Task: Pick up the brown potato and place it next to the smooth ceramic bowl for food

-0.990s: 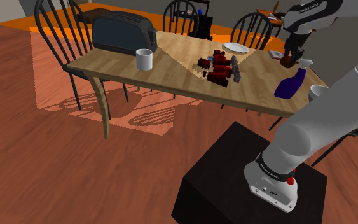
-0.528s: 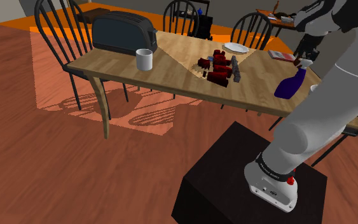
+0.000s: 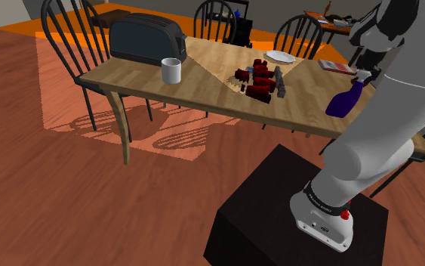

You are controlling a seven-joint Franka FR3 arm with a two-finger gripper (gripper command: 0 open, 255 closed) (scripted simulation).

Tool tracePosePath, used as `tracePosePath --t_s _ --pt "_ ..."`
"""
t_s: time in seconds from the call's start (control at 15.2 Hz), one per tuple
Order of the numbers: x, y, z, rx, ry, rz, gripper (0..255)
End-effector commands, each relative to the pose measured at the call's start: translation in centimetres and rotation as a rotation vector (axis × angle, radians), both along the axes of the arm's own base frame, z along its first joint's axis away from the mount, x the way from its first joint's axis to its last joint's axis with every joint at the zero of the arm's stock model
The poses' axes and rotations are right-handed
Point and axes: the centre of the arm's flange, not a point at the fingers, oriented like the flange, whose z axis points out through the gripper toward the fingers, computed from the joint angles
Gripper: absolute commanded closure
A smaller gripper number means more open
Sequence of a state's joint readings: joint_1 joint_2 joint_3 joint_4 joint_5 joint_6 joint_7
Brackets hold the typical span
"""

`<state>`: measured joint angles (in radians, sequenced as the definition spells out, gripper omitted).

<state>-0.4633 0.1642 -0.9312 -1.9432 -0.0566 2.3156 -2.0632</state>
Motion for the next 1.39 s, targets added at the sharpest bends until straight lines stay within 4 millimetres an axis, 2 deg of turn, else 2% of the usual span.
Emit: tracePosePath --t_s 0.0,1.19,1.32 --pt "-0.1 0.0 -1.0 0.0 0.0 0.0 255" --pt "-0.1 0.0 -10.5 0.0 0.0 0.0 255" --pt "-0.1 0.0 -11.0 0.0 0.0 0.0 255"
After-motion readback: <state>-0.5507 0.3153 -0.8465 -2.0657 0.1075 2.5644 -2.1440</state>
